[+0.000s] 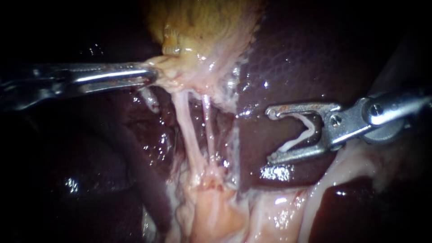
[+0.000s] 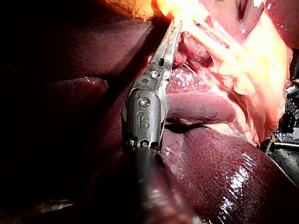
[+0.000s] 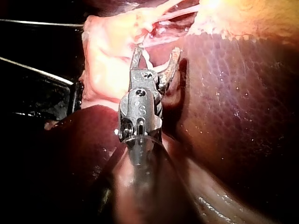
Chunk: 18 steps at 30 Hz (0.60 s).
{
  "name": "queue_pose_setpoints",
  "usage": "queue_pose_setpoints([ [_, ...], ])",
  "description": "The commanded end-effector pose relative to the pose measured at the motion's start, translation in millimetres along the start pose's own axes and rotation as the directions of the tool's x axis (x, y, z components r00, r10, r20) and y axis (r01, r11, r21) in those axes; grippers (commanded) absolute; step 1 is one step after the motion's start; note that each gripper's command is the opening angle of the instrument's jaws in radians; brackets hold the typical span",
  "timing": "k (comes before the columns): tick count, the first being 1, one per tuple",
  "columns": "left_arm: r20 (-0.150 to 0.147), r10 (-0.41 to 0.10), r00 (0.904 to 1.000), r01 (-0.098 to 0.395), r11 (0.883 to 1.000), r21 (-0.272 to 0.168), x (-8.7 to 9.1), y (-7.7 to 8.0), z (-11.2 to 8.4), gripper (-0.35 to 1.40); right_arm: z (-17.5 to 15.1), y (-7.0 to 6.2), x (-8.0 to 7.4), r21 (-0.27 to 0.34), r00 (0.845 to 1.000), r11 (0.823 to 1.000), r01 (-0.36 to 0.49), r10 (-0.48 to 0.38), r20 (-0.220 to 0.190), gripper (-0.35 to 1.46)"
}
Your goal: Grabbing gallbladder
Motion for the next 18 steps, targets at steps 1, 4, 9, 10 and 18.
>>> queue_pose_setpoints([
  [1,-0.007,-0.001,1.0,0.001,1.0,-0.002,0.3,0.1,-0.3,-0.35,0.0,0.0,0.0,0.0,1.0,1.0,0.0,0.0,0.0,0.5],
  [4,-0.011,-0.004,0.9999,0.004,1.0,0.002,0.7,0.1,-1.1,-0.35,0.0,0.0,-0.1,0.0,1.0,1.0,-0.001,0.001,0.0,0.5],
  [9,-0.011,-0.003,0.9999,0.004,1.0,0.003,0.6,0.2,-1.2,-0.35,0.0,0.1,-0.1,-0.001,1.0,1.0,-0.001,0.001,0.0,0.5],
  [10,-0.011,-0.003,0.9999,0.003,1.0,0.004,0.6,0.2,-1.2,-0.35,0.0,0.1,-0.1,-0.001,1.0,1.0,-0.001,0.001,0.0,0.5],
  [18,-0.011,-0.003,0.9999,0.003,1.0,0.004,0.5,0.2,-1.2,-0.35,0.0,0.1,-0.1,-0.001,1.0,1.0,-0.001,0.001,0.0,0.5],
])
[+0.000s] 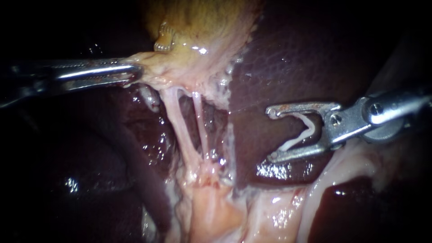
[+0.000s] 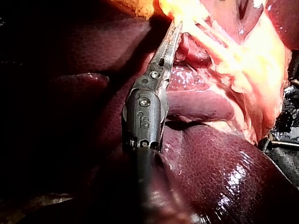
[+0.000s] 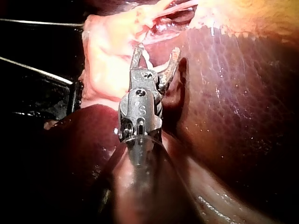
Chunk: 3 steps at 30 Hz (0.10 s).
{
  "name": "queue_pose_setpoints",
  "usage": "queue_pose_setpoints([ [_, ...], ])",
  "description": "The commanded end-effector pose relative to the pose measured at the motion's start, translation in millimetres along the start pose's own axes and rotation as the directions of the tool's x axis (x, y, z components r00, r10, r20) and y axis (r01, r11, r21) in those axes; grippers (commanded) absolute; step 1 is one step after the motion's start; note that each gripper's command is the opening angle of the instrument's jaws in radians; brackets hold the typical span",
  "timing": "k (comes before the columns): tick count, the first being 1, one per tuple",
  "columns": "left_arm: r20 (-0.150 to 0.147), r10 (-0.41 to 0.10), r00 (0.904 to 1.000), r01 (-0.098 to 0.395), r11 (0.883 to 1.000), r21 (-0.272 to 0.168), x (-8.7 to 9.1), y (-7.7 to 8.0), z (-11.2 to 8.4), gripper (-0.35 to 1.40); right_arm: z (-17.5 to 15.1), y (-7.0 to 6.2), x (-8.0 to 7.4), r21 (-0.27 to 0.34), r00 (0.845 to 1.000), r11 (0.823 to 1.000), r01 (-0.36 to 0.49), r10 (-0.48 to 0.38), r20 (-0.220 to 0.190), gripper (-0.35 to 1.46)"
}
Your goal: Grabbing gallbladder
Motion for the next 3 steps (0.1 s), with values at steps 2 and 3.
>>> queue_pose_setpoints([
  [2,0.0,0.0,1.0,0.0,1.0,0.0,0.0,0.0,0.0,-0.35,0.0,0.0,0.0,0.0,1.0,1.0,0.0,0.0,0.0,0.5],
  [3,0.0,0.0,1.0,0.0,1.0,0.0,-0.1,0.0,0.1,-0.35,0.0,0.0,0.0,0.0,1.0,1.0,0.0,0.0,0.0,0.5],
])
